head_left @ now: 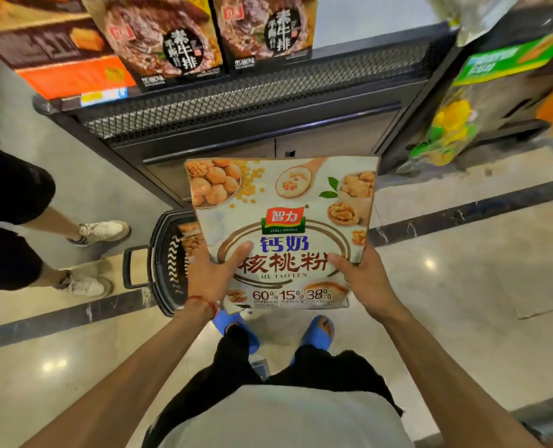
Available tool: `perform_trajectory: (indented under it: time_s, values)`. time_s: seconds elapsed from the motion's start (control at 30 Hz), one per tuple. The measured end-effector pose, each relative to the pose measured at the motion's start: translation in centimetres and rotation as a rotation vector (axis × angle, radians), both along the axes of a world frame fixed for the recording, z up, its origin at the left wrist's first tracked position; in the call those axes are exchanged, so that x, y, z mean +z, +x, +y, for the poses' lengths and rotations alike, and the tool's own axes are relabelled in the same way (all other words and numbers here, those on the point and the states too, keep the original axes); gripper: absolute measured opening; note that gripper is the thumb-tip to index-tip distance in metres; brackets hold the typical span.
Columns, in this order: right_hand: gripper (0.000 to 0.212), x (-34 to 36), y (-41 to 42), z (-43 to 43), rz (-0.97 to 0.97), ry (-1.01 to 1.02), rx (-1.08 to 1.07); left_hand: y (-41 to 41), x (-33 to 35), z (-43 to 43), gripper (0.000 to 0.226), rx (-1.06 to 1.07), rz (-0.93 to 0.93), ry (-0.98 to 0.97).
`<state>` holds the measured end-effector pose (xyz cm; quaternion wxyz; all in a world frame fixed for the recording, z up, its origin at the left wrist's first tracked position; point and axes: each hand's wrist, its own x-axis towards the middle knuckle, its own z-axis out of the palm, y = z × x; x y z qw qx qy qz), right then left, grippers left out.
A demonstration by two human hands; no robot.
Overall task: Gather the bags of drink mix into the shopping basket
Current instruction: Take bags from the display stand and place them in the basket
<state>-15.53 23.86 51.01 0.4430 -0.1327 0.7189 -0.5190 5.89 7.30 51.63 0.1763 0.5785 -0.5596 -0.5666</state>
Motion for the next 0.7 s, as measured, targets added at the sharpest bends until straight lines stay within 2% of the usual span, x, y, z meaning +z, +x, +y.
perform_trajectory:
  time_s: [0.17,0.27,0.33,0.43,0.5,0.6,0.7]
  values:
    - [0.037,1.8,-6.0,3.8,0.02,-0.014,-0.059,-5.6,1.7,2.9,0.074,-0.14,0.041,-0.048]
    - [0.036,3.6,-9.3,4.9,0.04,-0.037,-0.081,-9.0,3.5,3.9,0.066,-0.196,0.071,-0.1]
    - [0.036,4.8,-11.2,5.0,0.057,-0.062,-0.078,-11.0,4.7,3.9,0.066,-0.196,0.116,-0.14]
    - [0.039,6.6,-14.0,4.4,0.098,-0.118,-0.088,-14.0,6.2,3.0,0.078,-0.142,0.189,-0.163]
    - [0.044,7.8,-15.9,3.6,0.129,-0.151,-0.073,-15.8,7.1,2.0,0.078,-0.095,0.219,-0.164]
    - [0.063,9.5,-19.0,2.0,0.202,-0.196,-0.008,-18.7,8.7,0.3,0.078,-0.058,0.226,-0.213]
    - [0.072,11.0,-22.3,-0.5,0.334,-0.217,-0.006,-22.2,10.5,-1.8,0.067,-0.053,0.226,-0.307]
